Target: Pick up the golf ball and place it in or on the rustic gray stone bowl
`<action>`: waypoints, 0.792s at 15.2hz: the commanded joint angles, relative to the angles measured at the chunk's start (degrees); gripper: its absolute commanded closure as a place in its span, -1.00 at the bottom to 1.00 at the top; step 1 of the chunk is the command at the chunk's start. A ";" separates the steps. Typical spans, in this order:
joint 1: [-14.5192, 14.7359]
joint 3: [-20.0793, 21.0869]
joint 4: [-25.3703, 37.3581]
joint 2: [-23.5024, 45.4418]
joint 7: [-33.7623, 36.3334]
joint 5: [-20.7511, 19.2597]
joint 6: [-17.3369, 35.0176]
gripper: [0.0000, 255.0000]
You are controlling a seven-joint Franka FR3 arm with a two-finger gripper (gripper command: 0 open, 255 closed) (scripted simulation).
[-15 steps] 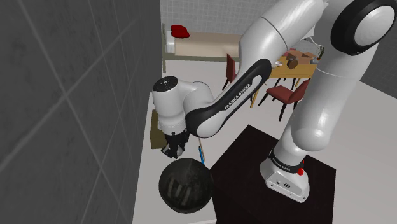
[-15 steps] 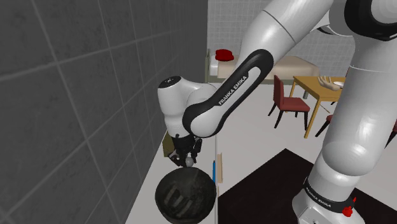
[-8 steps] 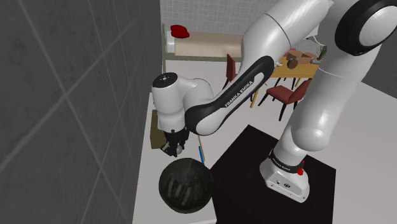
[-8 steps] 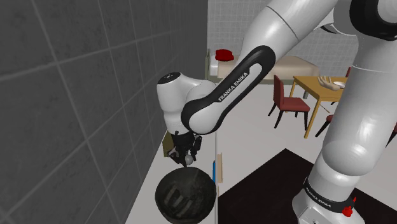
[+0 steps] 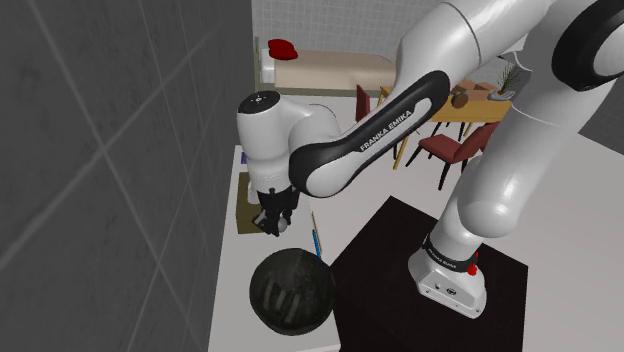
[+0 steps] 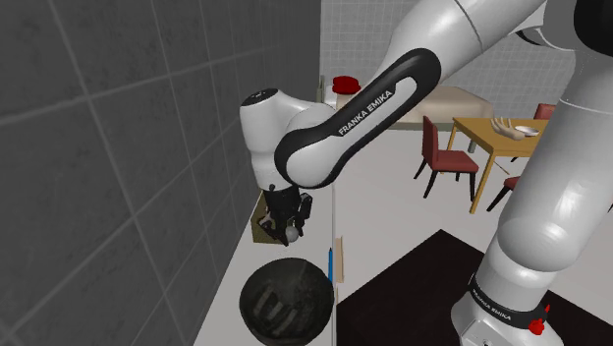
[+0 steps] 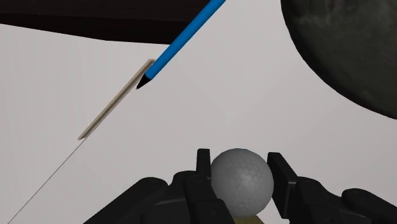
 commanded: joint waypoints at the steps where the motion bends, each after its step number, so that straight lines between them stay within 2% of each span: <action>1: 0.04 -0.05 0.63 -1.16 -0.75 0.91 -1.56 1.00; 12: 0.23 -0.85 4.95 -6.24 -3.96 4.21 -9.96 1.00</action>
